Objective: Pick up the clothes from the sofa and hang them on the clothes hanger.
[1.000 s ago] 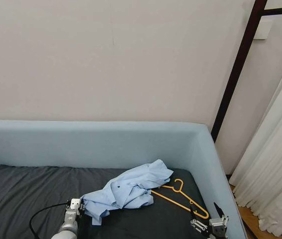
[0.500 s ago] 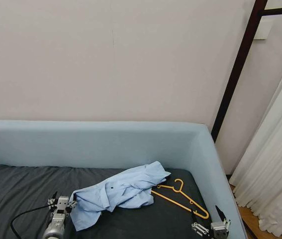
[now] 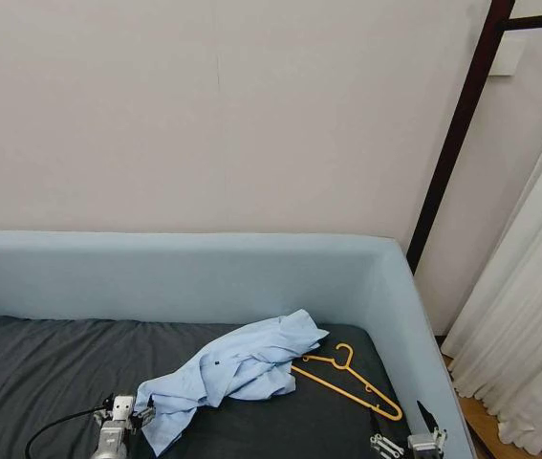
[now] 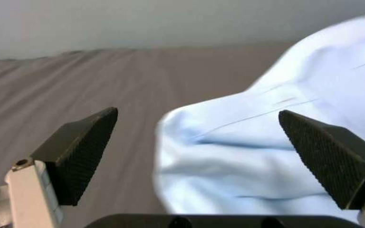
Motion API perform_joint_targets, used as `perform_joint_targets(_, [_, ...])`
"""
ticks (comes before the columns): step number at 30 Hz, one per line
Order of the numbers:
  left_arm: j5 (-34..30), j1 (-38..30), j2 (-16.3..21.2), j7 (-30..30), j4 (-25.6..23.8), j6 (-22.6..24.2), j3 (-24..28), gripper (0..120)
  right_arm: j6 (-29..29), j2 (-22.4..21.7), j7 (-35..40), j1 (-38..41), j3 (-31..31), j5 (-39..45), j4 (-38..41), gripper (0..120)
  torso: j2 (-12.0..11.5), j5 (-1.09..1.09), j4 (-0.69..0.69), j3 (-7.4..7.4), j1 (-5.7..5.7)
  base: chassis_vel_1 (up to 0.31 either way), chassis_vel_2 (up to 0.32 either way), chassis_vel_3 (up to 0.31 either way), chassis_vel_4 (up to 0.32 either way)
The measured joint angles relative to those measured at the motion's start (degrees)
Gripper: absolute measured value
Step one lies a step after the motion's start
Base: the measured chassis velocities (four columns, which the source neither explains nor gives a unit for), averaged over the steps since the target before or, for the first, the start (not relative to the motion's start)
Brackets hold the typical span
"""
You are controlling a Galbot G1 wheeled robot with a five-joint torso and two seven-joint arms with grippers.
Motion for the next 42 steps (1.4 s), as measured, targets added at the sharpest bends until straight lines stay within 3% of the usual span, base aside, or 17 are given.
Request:
perform_joint_targets(4, [-2.2, 2.6, -2.2, 0.3, -5.0, -0.8, 1.1, 100, 0.0, 0.0, 0.1, 0.0, 0.0, 0.0, 0.0, 100, 0.0, 0.01, 0.01, 0.0, 0.0, 0.0, 0.0, 0.0, 0.0])
perform_joint_targets(6, [-3.1, 3.4, -5.5, -0.7, -7.4, -0.7, 1.9, 100, 0.0, 0.0, 0.1, 0.0, 0.0, -0.1, 0.0, 100, 0.0, 0.01, 0.01, 0.0, 0.0, 0.0, 0.0, 0.0, 0.0])
perform_joint_targets(7, [-3.1, 3.4, -5.5, -0.7, -7.4, -0.7, 1.9, 100, 0.0, 0.0, 0.1, 0.0, 0.0, -0.1, 0.0, 100, 0.0, 0.01, 0.01, 0.0, 0.0, 0.0, 0.0, 0.0, 0.0])
perform_joint_targets(11, [-3.2, 2.9, -11.4, -2.3, -6.3, 0.2, 3.5, 100, 0.0, -0.1, 0.1, 0.0, 0.0, -0.4, -0.1, 100, 0.0, 0.0, 0.01, 0.0, 0.0, 0.0, 0.0, 0.0, 0.0])
perform_joint_targets(16, [-3.2, 1.6, -14.0, -2.0, -4.3, 0.8, 4.3, 100, -0.1, 0.0, 0.1, 0.0, -0.1, -0.6, -0.1, 100, 0.0, 0.0, 0.0, 0.0, 0.0, 0.0, 0.0, 0.0, 0.0])
perform_joint_targets(24, [-5.3, -0.9, -14.3, 0.3, -2.3, 3.4, 3.9, 100, -0.1, 0.2, 0.1, -0.6, -0.1, -1.1, -0.1, 100, 0.0, 0.0, 0.01, 0.0, 0.0, 0.0, 0.0, 0.0, 0.0])
perform_joint_targets(30, [-7.9, -4.4, -14.5, 7.7, 1.1, 6.7, 3.4, 100, -0.2, 0.5, 0.2, -0.9, 0.1, -1.5, 0.1, 100, 0.0, -0.01, 0.01, 0.0, 0.0, 0.0, 0.0, 0.0, 0.0])
perform_joint_targets(42, [-6.6, -4.9, -18.0, 2.9, 4.4, 6.8, 3.5, 100, -0.2, 0.6, 0.3, -0.6, 0.1, -1.6, -0.4, 100, 0.0, -0.01, 0.01, 0.0, 0.0, 0.0, 0.0, 0.0, 0.0])
